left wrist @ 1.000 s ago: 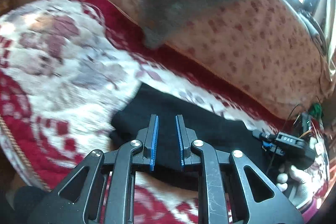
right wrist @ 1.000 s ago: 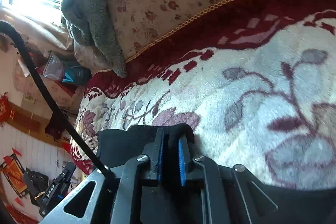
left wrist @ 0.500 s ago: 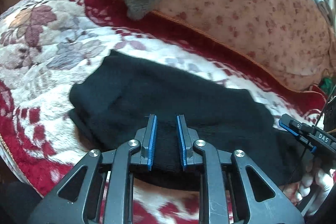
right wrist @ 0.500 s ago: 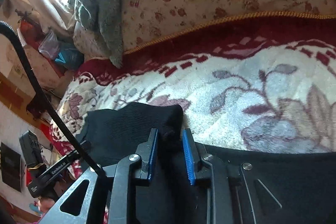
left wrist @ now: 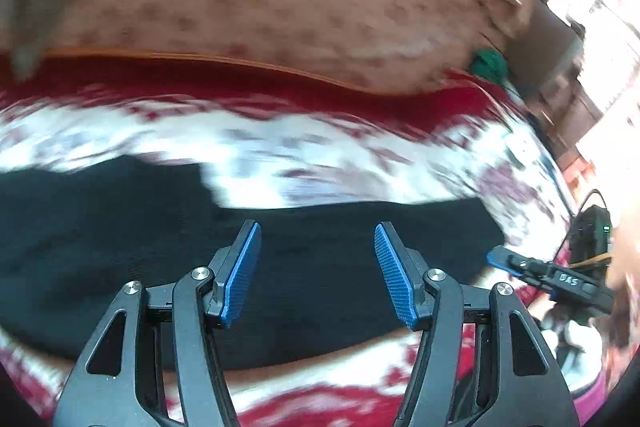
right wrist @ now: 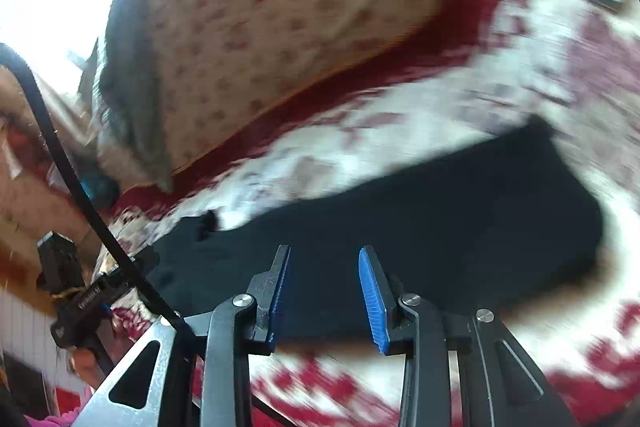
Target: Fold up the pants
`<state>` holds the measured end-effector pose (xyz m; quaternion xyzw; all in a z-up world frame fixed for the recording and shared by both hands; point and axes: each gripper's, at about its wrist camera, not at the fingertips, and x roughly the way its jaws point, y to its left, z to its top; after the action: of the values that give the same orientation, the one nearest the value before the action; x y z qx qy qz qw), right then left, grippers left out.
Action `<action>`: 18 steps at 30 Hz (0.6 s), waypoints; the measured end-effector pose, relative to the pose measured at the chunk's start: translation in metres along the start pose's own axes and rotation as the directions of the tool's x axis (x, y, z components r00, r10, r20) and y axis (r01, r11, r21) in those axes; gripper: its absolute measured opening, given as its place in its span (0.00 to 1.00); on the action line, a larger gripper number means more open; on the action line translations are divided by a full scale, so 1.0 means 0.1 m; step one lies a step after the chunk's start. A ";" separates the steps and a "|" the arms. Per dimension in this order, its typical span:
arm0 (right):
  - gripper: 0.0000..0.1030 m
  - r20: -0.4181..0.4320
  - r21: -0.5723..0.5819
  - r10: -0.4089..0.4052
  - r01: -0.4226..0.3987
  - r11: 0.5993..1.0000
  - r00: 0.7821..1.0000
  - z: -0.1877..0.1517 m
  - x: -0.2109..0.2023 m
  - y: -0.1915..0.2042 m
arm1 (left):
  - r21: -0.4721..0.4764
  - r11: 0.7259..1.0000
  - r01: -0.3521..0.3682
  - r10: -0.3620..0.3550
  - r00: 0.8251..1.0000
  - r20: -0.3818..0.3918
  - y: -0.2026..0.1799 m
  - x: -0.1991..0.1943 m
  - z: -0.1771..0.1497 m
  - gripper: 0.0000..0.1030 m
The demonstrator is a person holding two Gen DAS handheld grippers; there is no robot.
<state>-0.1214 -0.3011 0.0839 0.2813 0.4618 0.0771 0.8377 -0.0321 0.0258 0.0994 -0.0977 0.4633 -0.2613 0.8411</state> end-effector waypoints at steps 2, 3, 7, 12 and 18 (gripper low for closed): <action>0.34 0.011 0.058 -0.001 0.001 0.998 1.000 -0.08 -0.17 -0.21 | 0.074 0.996 0.053 -0.051 0.998 -0.039 -0.25 0.18 0.08 0.58; 0.37 0.012 0.087 -0.005 0.004 0.996 1.000 -0.12 -0.23 -0.31 | 0.107 0.991 0.076 -0.070 0.996 -0.056 -0.37 0.28 0.12 0.58; 0.39 0.030 0.186 -0.021 0.015 0.982 0.999 -0.20 -0.34 -0.65 | 0.184 0.971 0.154 -0.130 0.983 -0.133 -0.69 0.62 0.22 0.58; 0.43 0.083 0.319 0.015 -0.041 0.947 0.996 -0.11 -0.32 -0.98 | 0.223 0.948 0.225 -0.177 0.960 -0.217 -0.94 0.92 0.31 0.58; 0.46 0.140 0.442 0.102 -0.154 0.884 0.985 -0.06 -0.20 -1.22 | 0.291 0.914 0.282 -0.194 0.935 -0.297 -1.16 1.16 0.39 0.58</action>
<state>-0.1538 -0.4077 0.0302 0.5016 0.3993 0.0071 0.7674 0.0101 -0.1365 0.0837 0.0233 0.5044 -0.4468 0.7385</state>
